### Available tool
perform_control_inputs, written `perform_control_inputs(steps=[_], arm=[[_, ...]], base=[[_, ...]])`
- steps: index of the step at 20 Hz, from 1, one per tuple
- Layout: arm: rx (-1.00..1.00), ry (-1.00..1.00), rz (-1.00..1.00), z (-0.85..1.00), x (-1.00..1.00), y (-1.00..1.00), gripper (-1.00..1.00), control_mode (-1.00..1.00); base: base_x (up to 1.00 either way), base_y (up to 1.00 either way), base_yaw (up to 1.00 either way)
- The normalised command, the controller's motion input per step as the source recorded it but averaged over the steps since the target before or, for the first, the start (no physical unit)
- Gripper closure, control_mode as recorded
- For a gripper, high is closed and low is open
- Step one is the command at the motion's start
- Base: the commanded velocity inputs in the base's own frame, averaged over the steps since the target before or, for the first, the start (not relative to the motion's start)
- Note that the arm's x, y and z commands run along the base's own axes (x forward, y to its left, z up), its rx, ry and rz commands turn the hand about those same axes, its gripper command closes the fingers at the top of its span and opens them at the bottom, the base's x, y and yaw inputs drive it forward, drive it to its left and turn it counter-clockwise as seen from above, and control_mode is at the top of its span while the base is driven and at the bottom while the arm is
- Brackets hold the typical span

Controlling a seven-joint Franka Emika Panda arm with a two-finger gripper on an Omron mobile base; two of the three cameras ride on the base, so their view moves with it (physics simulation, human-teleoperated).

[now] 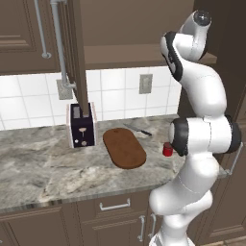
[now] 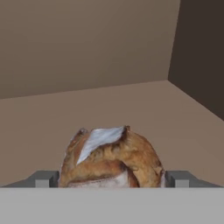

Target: Pick the bread, place it on the cutting board, pick the jam, place it on the counter, and close the cabinet.

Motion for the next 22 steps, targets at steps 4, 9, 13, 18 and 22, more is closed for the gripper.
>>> perform_control_inputs(steps=[4, 9, 13, 18, 22], arm=[[0.0, -0.03, 0.0, 0.0, -0.48, 0.03, 1.0, -1.0], [0.0, -0.06, 0.0, 0.0, -0.51, 0.06, 1.0, -1.0], [0.0, -0.06, 0.0, 0.0, -0.51, 0.11, 1.0, -1.0], [0.0, -0.03, 0.0, 0.0, -0.47, 0.18, 1.0, -1.0], [0.0, -0.01, 0.0, 0.0, -0.38, 0.26, 1.0, -1.0]], base=[[0.0, 0.0, 0.0], [0.0, 0.0, 0.0], [0.0, 0.0, 0.0], [0.0, 0.0, 0.0], [0.0, 0.0, 0.0]])
